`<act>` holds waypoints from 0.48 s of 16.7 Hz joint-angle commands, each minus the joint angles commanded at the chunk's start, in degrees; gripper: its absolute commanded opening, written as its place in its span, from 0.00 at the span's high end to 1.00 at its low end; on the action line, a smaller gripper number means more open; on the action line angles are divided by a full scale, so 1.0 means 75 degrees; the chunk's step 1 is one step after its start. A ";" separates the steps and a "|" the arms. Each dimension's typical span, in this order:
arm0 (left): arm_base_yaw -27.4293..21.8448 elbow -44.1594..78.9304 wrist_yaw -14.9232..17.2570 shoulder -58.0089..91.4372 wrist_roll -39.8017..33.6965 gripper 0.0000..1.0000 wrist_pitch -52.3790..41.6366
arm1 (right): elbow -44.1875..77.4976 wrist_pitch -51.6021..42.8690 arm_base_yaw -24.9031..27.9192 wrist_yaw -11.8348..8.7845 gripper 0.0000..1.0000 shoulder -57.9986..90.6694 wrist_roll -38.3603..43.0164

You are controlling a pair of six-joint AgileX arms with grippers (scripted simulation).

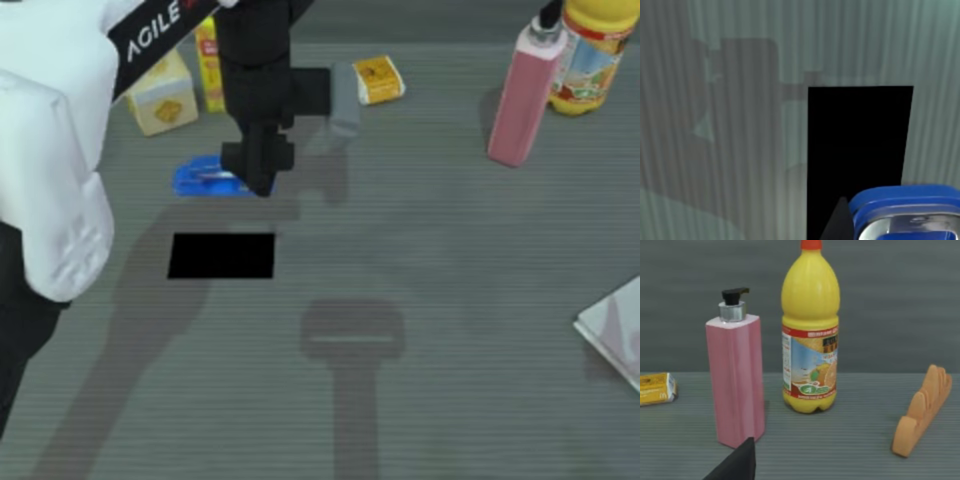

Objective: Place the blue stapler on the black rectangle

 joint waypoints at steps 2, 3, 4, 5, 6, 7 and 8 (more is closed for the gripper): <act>0.0011 -0.0119 -0.0001 -0.0029 0.0010 1.00 0.0119 | 0.0000 0.0000 0.0000 0.0000 0.00 0.0000 0.0000; 0.0031 -0.0299 -0.0003 -0.0062 0.0022 1.00 0.0298 | 0.0000 0.0000 0.0000 0.0000 0.00 0.0000 0.0000; 0.0059 -0.0558 -0.0004 -0.0100 0.0039 1.00 0.0542 | 0.0000 0.0000 0.0000 0.0000 0.00 0.0000 0.0000; 0.0092 -0.0889 -0.0005 -0.0139 0.0061 1.00 0.0832 | 0.0000 0.0000 0.0000 0.0000 0.00 0.0000 0.0000; 0.0128 -0.1283 -0.0005 -0.0176 0.0089 1.00 0.1154 | 0.0000 0.0000 0.0000 0.0000 0.00 0.0000 0.0000; 0.0162 -0.1722 -0.0005 -0.0213 0.0123 1.00 0.1499 | 0.0000 0.0000 0.0000 0.0000 0.00 0.0000 0.0000; 0.0195 -0.2177 -0.0005 -0.0252 0.0161 1.00 0.1858 | 0.0000 0.0000 0.0000 0.0000 0.00 0.0000 0.0000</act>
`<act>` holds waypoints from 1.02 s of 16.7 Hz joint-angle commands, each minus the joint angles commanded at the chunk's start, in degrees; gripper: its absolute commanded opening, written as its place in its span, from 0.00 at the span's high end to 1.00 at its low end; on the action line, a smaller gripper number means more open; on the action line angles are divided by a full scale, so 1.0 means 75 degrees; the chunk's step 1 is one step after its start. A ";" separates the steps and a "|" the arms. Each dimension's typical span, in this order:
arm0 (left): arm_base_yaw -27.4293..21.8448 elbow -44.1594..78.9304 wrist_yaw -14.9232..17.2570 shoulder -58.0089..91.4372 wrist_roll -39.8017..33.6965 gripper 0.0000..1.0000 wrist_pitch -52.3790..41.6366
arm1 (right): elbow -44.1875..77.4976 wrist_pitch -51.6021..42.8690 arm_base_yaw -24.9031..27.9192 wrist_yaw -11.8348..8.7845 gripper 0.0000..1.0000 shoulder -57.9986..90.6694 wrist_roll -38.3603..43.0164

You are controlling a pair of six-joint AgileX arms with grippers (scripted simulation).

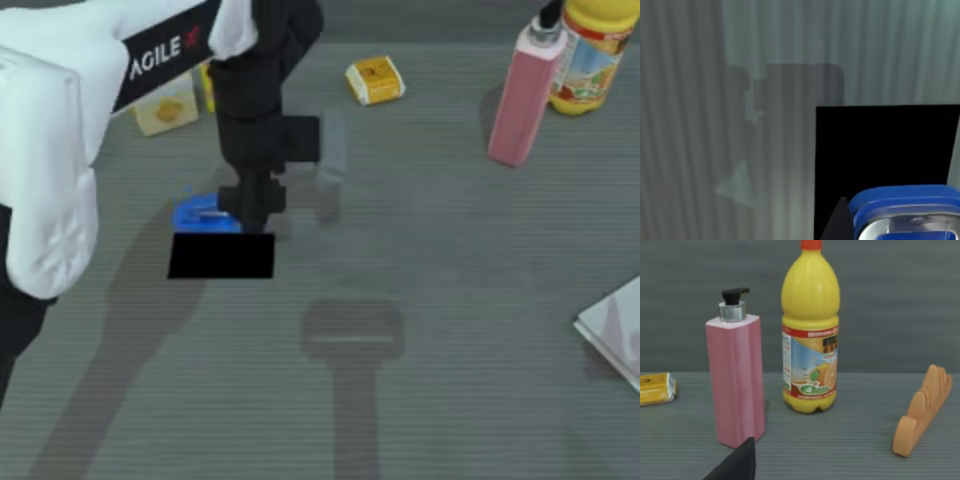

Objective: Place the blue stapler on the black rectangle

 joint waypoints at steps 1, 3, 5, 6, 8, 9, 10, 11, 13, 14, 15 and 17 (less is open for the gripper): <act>0.0030 -0.0433 0.0000 -0.0040 0.0039 1.00 0.0359 | 0.0000 0.0000 0.0000 0.0000 0.00 0.0000 0.0000; 0.0080 -0.1116 -0.0002 -0.0111 0.0113 1.00 0.0996 | 0.0000 0.0000 0.0000 0.0000 0.00 0.0000 0.0000; 0.0109 -0.1480 -0.0006 -0.0151 0.0168 1.00 0.1361 | 0.0000 0.0000 0.0000 0.0000 0.00 0.0000 0.0000; 0.0113 -0.1540 -0.0007 -0.0156 0.0180 1.00 0.1422 | 0.0000 0.0000 0.0000 0.0000 0.00 0.0000 0.0000; 0.0113 -0.1541 -0.0007 -0.0156 0.0180 1.00 0.1423 | 0.0000 0.0000 0.0000 0.0000 0.00 0.0000 0.0000; 0.0113 -0.1541 -0.0007 -0.0156 0.0180 1.00 0.1423 | 0.0000 0.0000 0.0000 0.0000 0.00 0.0000 0.0000; 0.0113 -0.1541 -0.0007 -0.0156 0.0180 0.92 0.1423 | 0.0000 0.0000 0.0000 0.0000 0.00 0.0000 0.0000; 0.0113 -0.1541 -0.0007 -0.0156 0.0180 0.85 0.1423 | 0.0000 0.0000 0.0000 0.0000 0.00 0.0000 0.0000; 0.0113 -0.1541 -0.0007 -0.0156 0.0180 0.70 0.1423 | 0.0000 0.0000 0.0000 0.0000 0.00 0.0000 0.0000; 0.0113 -0.1541 -0.0007 -0.0156 0.0180 0.62 0.1423 | 0.0000 0.0000 0.0000 0.0000 0.00 0.0000 0.0000; 0.0113 -0.1541 -0.0007 -0.0156 0.0180 0.55 0.1423 | 0.0000 0.0000 0.0000 0.0000 0.00 0.0000 0.0000; 0.0113 -0.1541 -0.0007 -0.0156 0.0180 0.40 0.1423 | 0.0000 0.0000 0.0000 0.0000 0.00 0.0000 0.0000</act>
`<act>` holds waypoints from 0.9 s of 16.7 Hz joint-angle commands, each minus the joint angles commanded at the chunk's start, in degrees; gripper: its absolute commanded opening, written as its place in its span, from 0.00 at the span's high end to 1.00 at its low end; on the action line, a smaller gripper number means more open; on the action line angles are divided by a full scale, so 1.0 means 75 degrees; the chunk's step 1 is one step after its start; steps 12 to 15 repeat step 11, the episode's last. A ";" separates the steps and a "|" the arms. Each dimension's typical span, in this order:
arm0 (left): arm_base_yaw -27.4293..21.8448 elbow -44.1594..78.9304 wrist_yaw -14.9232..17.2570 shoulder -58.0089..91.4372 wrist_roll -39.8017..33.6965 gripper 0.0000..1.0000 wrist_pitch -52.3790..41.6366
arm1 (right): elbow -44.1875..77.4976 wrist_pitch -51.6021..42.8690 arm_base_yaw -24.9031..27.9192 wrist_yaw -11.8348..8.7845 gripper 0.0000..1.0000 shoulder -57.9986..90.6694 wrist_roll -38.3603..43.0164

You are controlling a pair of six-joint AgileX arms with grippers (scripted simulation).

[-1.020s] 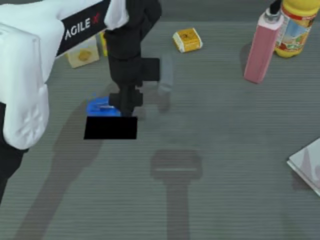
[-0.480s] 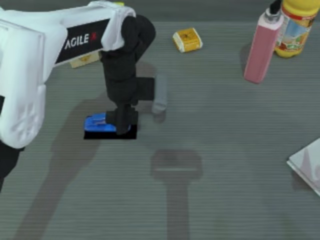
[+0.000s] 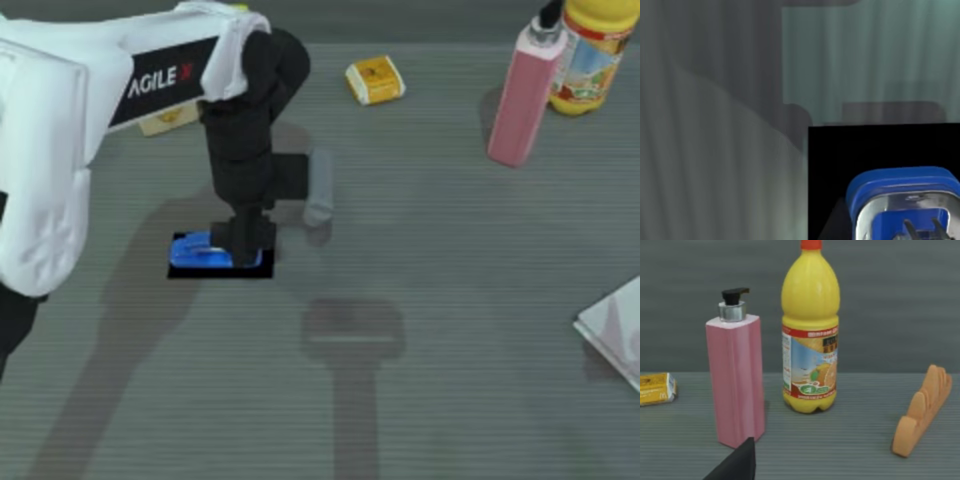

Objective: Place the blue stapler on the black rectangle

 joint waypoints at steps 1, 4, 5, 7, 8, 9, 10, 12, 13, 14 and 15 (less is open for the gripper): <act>0.0000 0.0000 0.0000 0.0000 0.0000 0.32 0.0000 | 0.0000 0.0000 0.0000 0.0000 0.00 0.0000 0.0000; 0.0000 0.0000 0.0000 0.0000 0.0000 0.10 0.0000 | 0.0000 0.0000 0.0000 0.0000 0.00 0.0000 0.0000; 0.0000 0.0000 0.0000 0.0000 0.0000 0.02 0.0000 | 0.0000 0.0000 0.0000 0.0000 0.00 0.0000 0.0000; 0.0000 0.0000 0.0000 0.0000 0.0000 0.00 0.0000 | 0.0000 0.0000 0.0000 0.0000 0.00 0.0000 0.0000; 0.0000 0.0000 0.0000 0.0000 0.0000 0.00 0.0000 | 0.0000 0.0000 0.0000 0.0000 0.00 0.0000 0.0000; 0.0000 0.0000 0.0000 0.0000 0.0000 0.00 0.0000 | 0.0000 0.0000 0.0000 0.0000 0.00 0.0000 0.0000; 0.0000 0.0000 0.0000 0.0000 0.0000 0.00 0.0000 | 0.0000 0.0000 0.0000 0.0000 0.00 0.0000 0.0000; 0.0000 0.0000 0.0000 0.0000 0.0000 0.00 0.0000 | 0.0000 0.0000 0.0000 0.0000 0.00 0.0000 0.0000; 0.0000 0.0000 0.0000 0.0000 0.0000 0.00 0.0000 | 0.0000 0.0000 0.0000 0.0000 0.00 0.0000 0.0000; 0.0000 0.0000 0.0000 0.0000 0.0000 0.00 0.0000 | 0.0000 0.0000 0.0000 0.0000 0.00 0.0000 0.0000; 0.0000 0.0000 0.0000 0.0000 0.0000 0.00 0.0000 | 0.0000 0.0000 0.0000 0.0000 0.00 0.0000 0.0000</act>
